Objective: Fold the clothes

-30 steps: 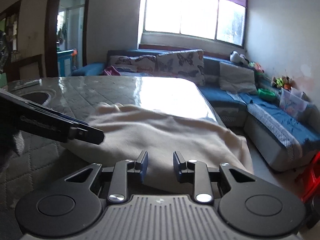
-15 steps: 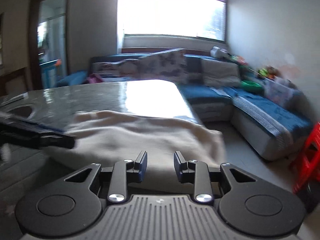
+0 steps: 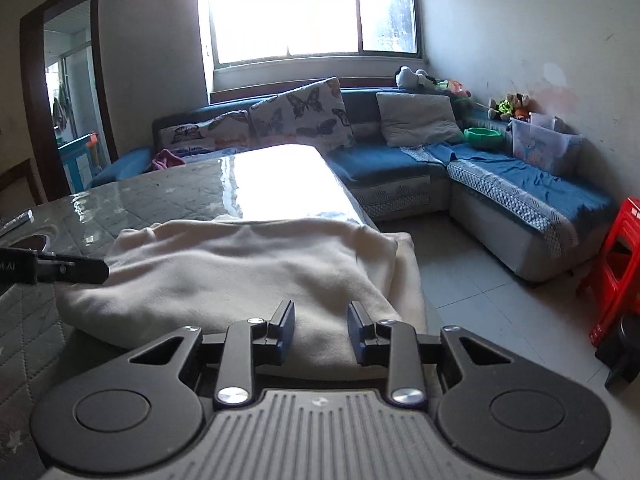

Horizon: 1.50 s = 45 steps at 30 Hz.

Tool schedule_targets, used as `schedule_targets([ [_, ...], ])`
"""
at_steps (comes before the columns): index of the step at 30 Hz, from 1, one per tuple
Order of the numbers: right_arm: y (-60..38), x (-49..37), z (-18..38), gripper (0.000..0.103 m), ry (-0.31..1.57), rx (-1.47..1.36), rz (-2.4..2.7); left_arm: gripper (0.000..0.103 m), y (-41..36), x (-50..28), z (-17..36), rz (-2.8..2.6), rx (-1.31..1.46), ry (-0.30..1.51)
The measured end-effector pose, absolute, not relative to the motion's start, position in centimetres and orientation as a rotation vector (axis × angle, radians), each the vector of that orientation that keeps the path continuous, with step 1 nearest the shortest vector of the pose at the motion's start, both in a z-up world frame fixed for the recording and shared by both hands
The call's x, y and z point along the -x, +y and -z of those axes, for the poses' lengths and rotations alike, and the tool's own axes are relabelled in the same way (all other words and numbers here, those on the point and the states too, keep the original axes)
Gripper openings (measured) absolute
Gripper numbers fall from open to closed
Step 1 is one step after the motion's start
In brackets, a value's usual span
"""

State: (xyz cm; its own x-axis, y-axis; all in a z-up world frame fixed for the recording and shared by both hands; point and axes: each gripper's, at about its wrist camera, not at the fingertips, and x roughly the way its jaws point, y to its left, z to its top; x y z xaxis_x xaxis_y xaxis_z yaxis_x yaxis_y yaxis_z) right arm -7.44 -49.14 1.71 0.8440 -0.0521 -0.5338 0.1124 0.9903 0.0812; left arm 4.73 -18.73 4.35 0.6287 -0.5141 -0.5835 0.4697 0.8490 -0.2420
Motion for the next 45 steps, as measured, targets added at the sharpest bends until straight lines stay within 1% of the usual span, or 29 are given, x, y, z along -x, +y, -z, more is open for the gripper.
schedule_targets([
  [4, -48.8, 7.7, -2.1, 0.034, 0.547, -0.114, 0.084, 0.045, -18.5, -5.8, -3.3, 0.529, 0.090, 0.740],
  [7, -48.4, 7.6, -2.2, 0.035, 0.549, -0.095, 0.078, 0.046, -18.2, -5.9, -3.3, 0.516, 0.107, 0.749],
  [15, -48.1, 7.0, -1.8, 0.039, 0.556, -0.088, 0.076, 0.046, -18.8, -7.9, -4.1, 0.466, 0.076, 0.725],
  [19, -48.1, 6.7, -1.5, 0.040, 0.562, -0.086, 0.071, 0.046, -20.1, -9.4, -3.4, 0.442, 0.005, 0.718],
  [28, -48.2, 6.4, -1.1, 0.044, 0.564, -0.091, 0.062, 0.047, -20.3, -12.5, -2.5, 0.366, -0.024, 0.706],
  [31, -48.2, 6.4, -1.1, 0.046, 0.563, -0.093, 0.062, 0.048, -20.0, -13.0, -2.5, 0.358, -0.009, 0.708],
  [35, -48.2, 6.4, -1.1, 0.049, 0.562, -0.094, 0.064, 0.046, -20.4, -12.2, -3.5, 0.390, -0.023, 0.667],
  [40, -48.1, 6.3, -1.1, 0.050, 0.562, -0.091, 0.064, 0.046, -22.2, -11.8, -3.8, 0.461, -0.057, 0.645],
  [45, -48.0, 6.2, -1.1, 0.051, 0.564, -0.081, 0.065, 0.047, -23.4, -13.2, -2.7, 0.429, -0.093, 0.685],
])
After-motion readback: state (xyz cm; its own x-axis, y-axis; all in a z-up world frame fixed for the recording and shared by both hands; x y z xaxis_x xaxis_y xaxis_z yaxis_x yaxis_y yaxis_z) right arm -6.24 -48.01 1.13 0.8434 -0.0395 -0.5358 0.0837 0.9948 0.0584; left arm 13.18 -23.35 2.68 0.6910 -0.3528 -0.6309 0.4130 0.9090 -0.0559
